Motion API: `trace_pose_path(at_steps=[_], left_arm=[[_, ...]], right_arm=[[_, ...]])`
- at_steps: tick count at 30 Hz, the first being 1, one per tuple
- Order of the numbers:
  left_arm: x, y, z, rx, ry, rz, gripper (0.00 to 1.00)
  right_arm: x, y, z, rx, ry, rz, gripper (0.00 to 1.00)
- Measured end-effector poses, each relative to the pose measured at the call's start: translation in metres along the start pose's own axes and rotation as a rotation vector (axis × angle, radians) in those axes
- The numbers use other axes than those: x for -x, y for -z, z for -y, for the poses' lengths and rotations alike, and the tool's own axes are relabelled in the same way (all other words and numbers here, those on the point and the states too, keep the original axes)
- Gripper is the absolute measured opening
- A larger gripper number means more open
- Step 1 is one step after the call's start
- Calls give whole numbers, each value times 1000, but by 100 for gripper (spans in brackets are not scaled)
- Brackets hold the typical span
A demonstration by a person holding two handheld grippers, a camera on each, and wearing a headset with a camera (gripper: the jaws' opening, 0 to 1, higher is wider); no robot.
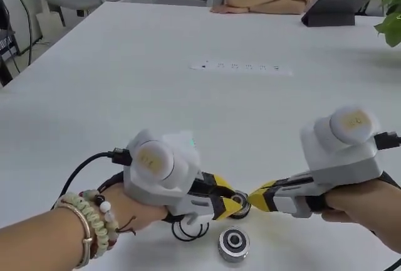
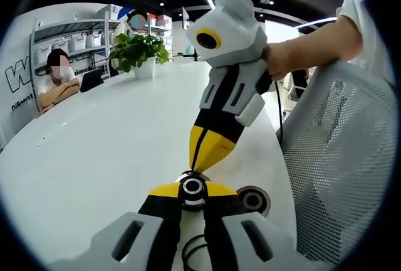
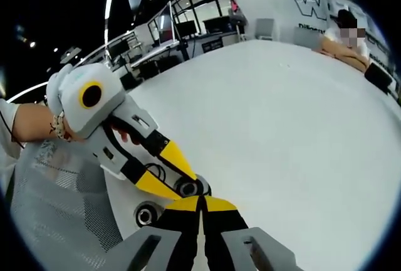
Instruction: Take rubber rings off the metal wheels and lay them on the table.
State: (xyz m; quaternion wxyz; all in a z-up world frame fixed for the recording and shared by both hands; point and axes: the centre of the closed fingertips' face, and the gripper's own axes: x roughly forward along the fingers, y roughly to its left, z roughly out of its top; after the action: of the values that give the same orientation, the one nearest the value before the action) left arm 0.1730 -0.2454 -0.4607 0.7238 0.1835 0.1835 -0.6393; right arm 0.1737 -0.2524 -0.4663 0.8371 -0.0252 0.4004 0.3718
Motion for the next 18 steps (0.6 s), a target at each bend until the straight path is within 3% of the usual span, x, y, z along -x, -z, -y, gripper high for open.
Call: trace_pose_path(at_steps=[18], left_arm=[[0,0,0,4,2,4,8]], right_arm=[[1,-4,-6,15,-13,8,0]])
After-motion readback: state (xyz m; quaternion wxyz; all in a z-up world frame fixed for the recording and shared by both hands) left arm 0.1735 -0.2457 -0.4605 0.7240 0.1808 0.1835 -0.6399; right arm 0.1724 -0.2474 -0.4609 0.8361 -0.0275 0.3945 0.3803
